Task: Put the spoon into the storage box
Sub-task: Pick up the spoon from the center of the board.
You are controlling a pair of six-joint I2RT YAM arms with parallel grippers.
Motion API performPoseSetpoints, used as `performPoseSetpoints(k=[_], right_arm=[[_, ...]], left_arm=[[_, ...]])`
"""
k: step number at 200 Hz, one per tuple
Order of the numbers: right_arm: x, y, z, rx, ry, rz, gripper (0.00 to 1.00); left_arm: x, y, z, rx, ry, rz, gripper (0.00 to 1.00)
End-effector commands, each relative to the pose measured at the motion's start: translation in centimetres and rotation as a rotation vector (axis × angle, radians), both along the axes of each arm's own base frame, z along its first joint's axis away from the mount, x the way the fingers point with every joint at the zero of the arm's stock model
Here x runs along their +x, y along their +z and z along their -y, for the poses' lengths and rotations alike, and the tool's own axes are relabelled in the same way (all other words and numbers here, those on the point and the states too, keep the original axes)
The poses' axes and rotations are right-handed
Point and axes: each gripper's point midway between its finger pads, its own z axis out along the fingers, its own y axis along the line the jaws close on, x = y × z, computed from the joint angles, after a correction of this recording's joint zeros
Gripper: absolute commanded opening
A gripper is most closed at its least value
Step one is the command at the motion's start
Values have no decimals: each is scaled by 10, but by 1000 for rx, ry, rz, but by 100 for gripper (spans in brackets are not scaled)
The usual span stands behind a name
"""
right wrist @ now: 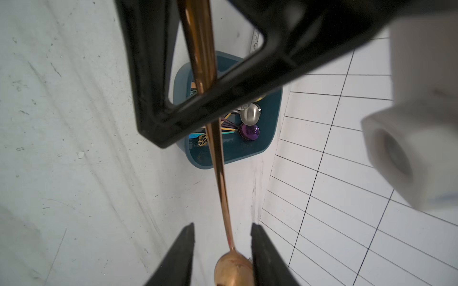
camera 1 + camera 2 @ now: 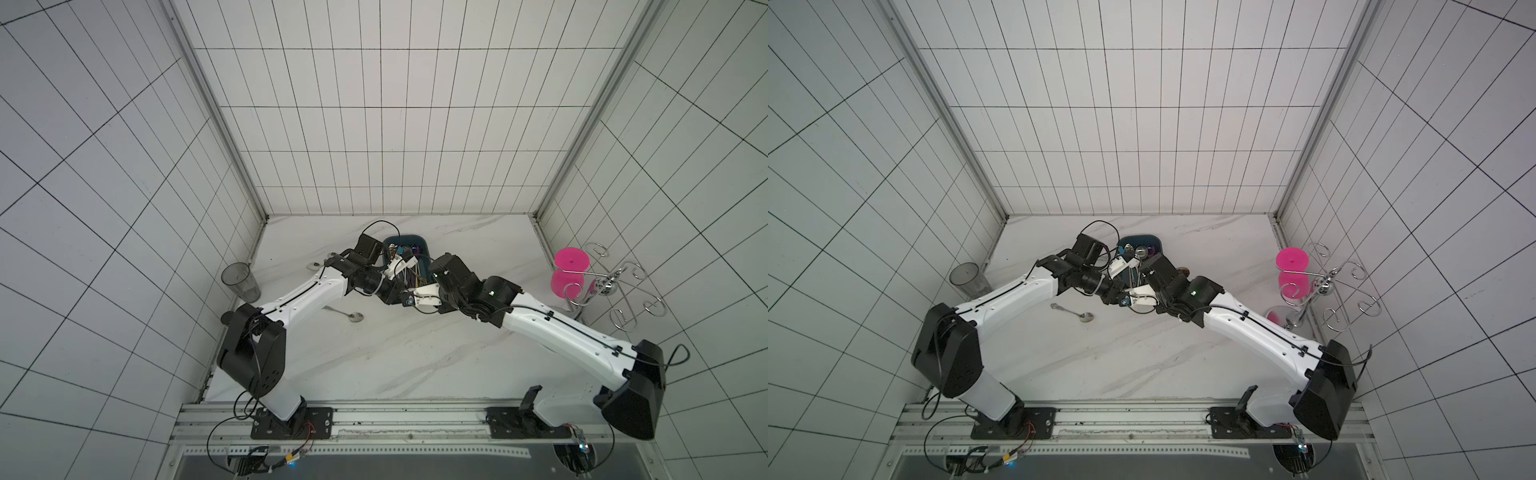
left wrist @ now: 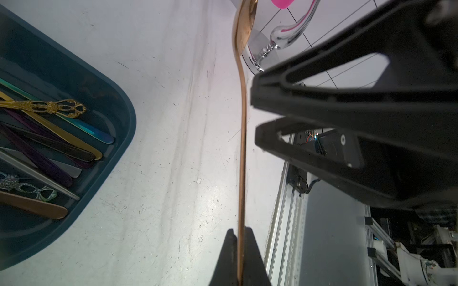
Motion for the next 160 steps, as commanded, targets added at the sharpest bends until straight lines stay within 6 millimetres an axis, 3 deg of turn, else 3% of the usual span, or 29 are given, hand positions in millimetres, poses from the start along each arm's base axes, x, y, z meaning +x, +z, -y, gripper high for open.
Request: performPoseSetpoints(k=[1,32,68,76,84,140,160], right_arm=[[-7,15,8,133,-75,3,63],[-11,36,21,306,-184,-7,71],[-9,62,44,542,-346,-40,80],[-8,67,51,593,-383,-42,87],[-6,72,58,641,-423,-45,100],[7,101,113,995,-722,-30,99],[7,102,120,1079,-773,-62,99]], left_arm=[[21,9,9,-55,93,-11,0],[56,2,11,-37,297,-66,0],[89,-22,-6,44,559,-109,0],[93,-30,-11,62,608,-124,0],[96,-35,-16,80,655,-132,0],[108,-60,-39,140,889,-173,0],[115,-65,-45,157,967,-189,0]])
